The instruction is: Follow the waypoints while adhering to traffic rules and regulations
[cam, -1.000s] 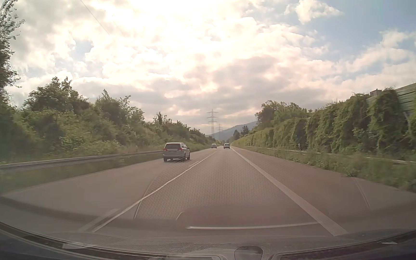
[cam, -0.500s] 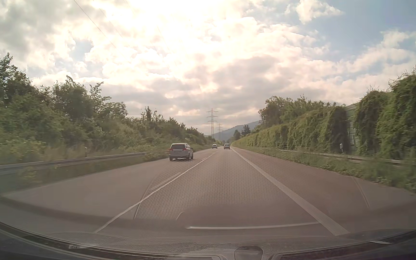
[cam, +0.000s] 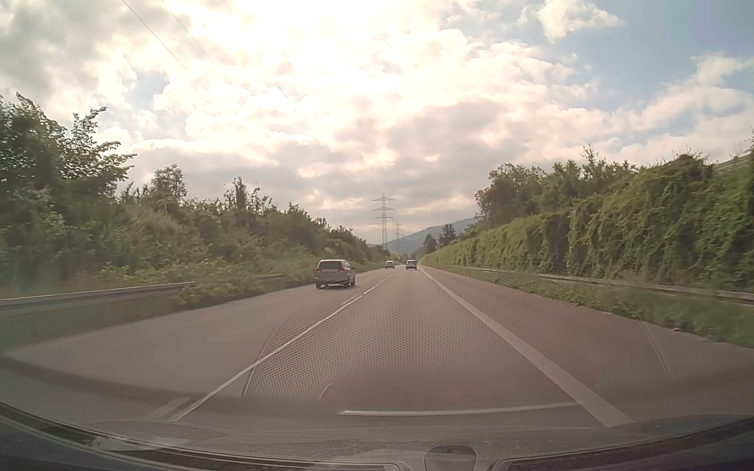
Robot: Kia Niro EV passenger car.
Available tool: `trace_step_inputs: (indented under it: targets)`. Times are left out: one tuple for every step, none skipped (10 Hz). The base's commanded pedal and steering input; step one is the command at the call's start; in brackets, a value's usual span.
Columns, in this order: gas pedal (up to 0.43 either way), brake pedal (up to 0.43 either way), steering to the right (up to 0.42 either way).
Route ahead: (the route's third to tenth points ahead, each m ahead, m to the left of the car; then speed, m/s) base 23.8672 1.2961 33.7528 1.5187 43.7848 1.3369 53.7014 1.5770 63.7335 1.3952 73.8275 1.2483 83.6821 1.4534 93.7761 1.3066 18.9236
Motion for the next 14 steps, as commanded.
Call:
trace_step_inputs:
  targets:
    - [0.13, 0.0, -0.002]
    - [0.13, 0.0, -0.002]
    - [0.13, 0.0, -0.002]
    - [0.13, 0.0, -0.002]
    - [0.13, 0.0, -0.002]
    - [0.13, 0.0, -0.002]
    - [0.13, 0.0, -0.001]
    - [0.13, 0.0, -0.001]
    - [0.13, 0.0, -0.001]
    - [0.13, 0.0, -0.001]
    - [0.13, 0.0, -0.001]
    - [0.13, 0.0, -0.001]
    - [0.13, 0.0, -0.001]
    - [0.13, 0.0, -0.001]
